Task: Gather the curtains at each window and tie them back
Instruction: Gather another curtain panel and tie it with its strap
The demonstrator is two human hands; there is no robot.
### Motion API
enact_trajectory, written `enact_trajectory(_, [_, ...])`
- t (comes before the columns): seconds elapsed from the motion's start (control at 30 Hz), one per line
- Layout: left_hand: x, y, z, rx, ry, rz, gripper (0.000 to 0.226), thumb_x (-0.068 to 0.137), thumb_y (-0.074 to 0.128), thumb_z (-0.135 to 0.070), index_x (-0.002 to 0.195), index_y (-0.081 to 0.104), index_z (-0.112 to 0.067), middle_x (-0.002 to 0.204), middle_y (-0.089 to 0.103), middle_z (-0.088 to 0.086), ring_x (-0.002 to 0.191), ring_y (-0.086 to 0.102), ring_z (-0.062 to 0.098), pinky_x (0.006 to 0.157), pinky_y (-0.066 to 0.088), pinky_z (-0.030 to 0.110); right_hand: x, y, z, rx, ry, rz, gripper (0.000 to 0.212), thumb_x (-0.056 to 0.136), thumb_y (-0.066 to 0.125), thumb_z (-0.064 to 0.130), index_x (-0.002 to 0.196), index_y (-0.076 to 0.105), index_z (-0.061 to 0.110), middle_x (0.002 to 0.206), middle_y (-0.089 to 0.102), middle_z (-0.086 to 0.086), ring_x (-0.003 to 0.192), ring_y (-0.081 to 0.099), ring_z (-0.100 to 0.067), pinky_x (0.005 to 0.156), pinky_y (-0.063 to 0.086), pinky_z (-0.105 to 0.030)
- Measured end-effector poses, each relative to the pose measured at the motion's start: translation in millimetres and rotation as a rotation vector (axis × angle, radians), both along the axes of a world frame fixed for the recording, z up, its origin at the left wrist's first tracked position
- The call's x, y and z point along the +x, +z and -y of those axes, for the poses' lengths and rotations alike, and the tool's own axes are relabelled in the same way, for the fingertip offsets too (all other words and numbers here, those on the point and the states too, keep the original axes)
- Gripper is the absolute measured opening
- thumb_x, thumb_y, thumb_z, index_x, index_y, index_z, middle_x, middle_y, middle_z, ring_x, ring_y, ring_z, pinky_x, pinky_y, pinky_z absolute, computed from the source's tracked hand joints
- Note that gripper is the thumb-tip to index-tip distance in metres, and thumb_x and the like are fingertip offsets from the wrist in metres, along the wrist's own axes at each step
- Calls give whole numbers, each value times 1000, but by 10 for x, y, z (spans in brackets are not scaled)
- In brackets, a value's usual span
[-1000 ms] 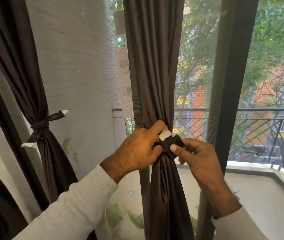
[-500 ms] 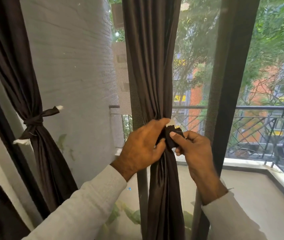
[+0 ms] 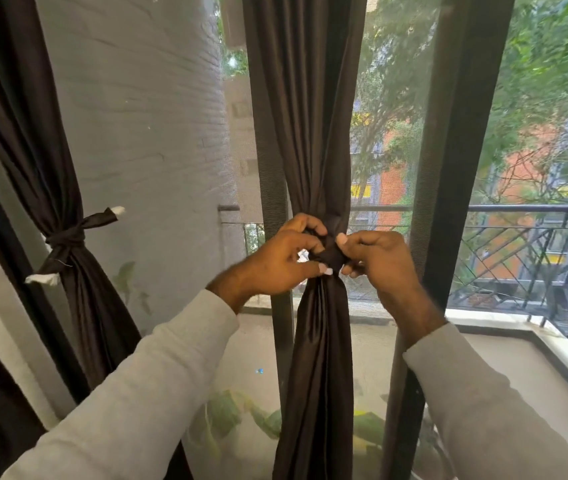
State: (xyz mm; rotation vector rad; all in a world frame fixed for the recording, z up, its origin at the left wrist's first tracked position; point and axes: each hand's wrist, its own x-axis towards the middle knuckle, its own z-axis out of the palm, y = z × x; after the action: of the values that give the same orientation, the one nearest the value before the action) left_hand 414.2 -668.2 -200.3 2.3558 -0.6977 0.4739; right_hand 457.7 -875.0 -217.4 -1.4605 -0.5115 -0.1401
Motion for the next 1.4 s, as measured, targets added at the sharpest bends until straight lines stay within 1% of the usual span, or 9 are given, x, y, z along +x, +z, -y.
enact_trajectory(0.1, [8, 69, -52, 94, -38, 0, 35, 79, 86, -26, 104, 73, -4, 129, 48, 9, 127, 51, 25, 110, 48, 38, 47, 117, -61, -18, 71, -118, 27, 94, 79, 20, 74, 74, 2, 60, 61, -11, 47, 51, -21, 48, 42, -28])
enact_trajectory(0.17, [7, 69, -26, 94, -6, 74, 23, 82, 86, -26, 96, 70, -19, 119, 52, 4, 115, 56, 25, 100, 53, 48, 38, 186, -110, -30, 91, -182, 26, 93, 79, 19, 74, 72, 3, 57, 59, -7, 46, 49, -20, 46, 40, -27])
enact_trajectory(0.27, [-13, 53, 1, 39, 45, 195, 21, 86, 87, -17, 97, 70, -25, 105, 54, -4, 96, 59, 17, 85, 55, 38, 23, 253, -161, -15, 67, -244, 24, 92, 79, 17, 74, 70, 4, 51, 58, -1, 42, 47, -16, 44, 40, -25])
enact_trajectory(0.47, [-151, 49, 11, 101, 187, 322, 30, 96, 76, -18, 122, 61, -18, 106, 71, -3, 91, 67, 9, 85, 56, 27, 39, 284, -136, 24, 72, -308, 24, 92, 79, 20, 89, 71, -3, 55, 59, -1, 45, 49, -17, 49, 38, -30])
enact_trajectory(0.53, [-203, 30, 24, 104, 223, 344, 31, 95, 75, -14, 119, 55, -16, 98, 69, -4, 74, 61, 0, 73, 48, 14, 17, 285, -139, 3, 77, -310, 25, 92, 79, 21, 93, 72, -3, 56, 59, -1, 46, 50, -17, 49, 40, -30])
enact_trajectory(0.6, [-250, -4, 18, 131, 231, 401, 22, 95, 75, -12, 109, 58, -12, 86, 66, -1, 66, 56, 6, 65, 39, 20, -18, 273, -141, -13, 73, -312, 24, 92, 79, 21, 92, 72, -2, 59, 60, -3, 46, 52, -17, 49, 42, -30])
enact_trajectory(0.73, [-258, -101, -40, 267, 214, 551, 5, 98, 69, -15, 100, 68, -10, 83, 70, 6, 72, 63, 28, 74, 30, 24, -120, 247, -146, -28, 30, -338, 21, 93, 78, 21, 88, 73, 1, 61, 62, -4, 48, 54, -17, 50, 45, -31])
enact_trajectory(0.83, [-260, -175, -109, 318, 186, 628, 11, 98, 68, -14, 106, 73, -9, 101, 74, 10, 84, 68, 31, 82, 50, 37, -202, 223, -175, -55, 20, -334, 20, 96, 75, 24, 90, 72, 5, 66, 63, -5, 51, 57, -15, 53, 47, -30])
enact_trajectory(1.4, [-619, -322, -452, 293, 90, 748, 21, 108, 58, -25, 96, 66, -10, 95, 62, 8, 79, 60, 27, 57, 48, 40, -758, 256, -459, -107, -406, -145, 14, 94, 76, 10, 83, 77, 2, 71, 71, -9, 52, 58, -14, 46, 46, -23])
